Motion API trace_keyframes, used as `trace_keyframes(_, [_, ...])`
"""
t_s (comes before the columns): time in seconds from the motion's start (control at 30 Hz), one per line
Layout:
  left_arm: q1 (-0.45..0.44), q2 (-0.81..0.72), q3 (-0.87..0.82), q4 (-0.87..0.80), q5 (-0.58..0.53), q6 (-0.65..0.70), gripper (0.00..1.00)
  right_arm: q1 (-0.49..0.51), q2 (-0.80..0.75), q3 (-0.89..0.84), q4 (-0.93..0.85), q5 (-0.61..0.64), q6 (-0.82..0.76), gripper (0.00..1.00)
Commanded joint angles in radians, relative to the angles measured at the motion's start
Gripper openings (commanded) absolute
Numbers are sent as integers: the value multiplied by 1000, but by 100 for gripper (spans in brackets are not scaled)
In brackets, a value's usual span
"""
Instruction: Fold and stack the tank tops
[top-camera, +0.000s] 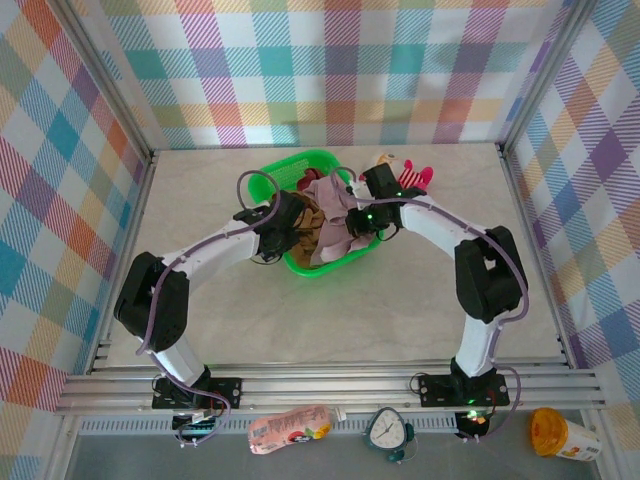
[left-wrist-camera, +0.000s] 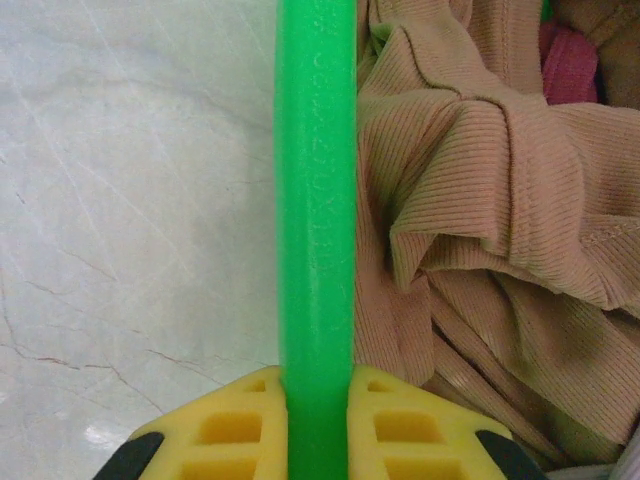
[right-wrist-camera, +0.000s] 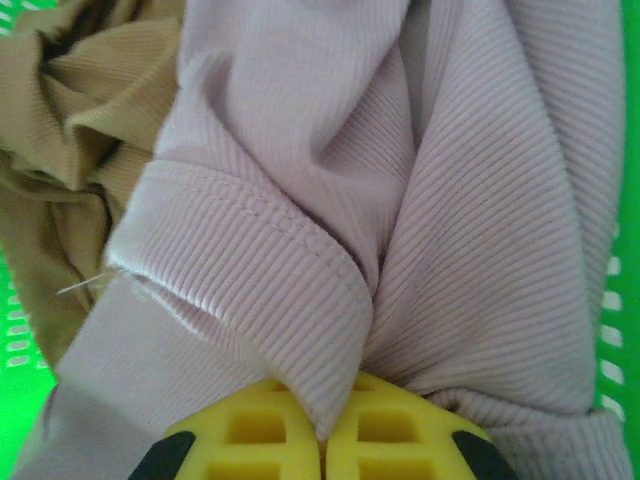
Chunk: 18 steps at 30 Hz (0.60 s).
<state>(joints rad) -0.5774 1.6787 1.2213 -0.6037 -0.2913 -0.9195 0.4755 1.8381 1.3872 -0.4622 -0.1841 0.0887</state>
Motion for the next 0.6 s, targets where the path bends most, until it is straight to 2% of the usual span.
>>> trace_keyframes(0.0, [28, 23, 20, -83, -70, 54, 2, 6, -148, 50, 17, -38, 9, 0])
trace_keyframes(0.17, [124, 49, 12, -62, -56, 162, 0, 5, -273, 157, -33, -77, -2, 0])
trace_keyframes(0.57, [446, 75, 85, -33, -67, 267, 0, -16, -430, 378, -121, -105, -13, 0])
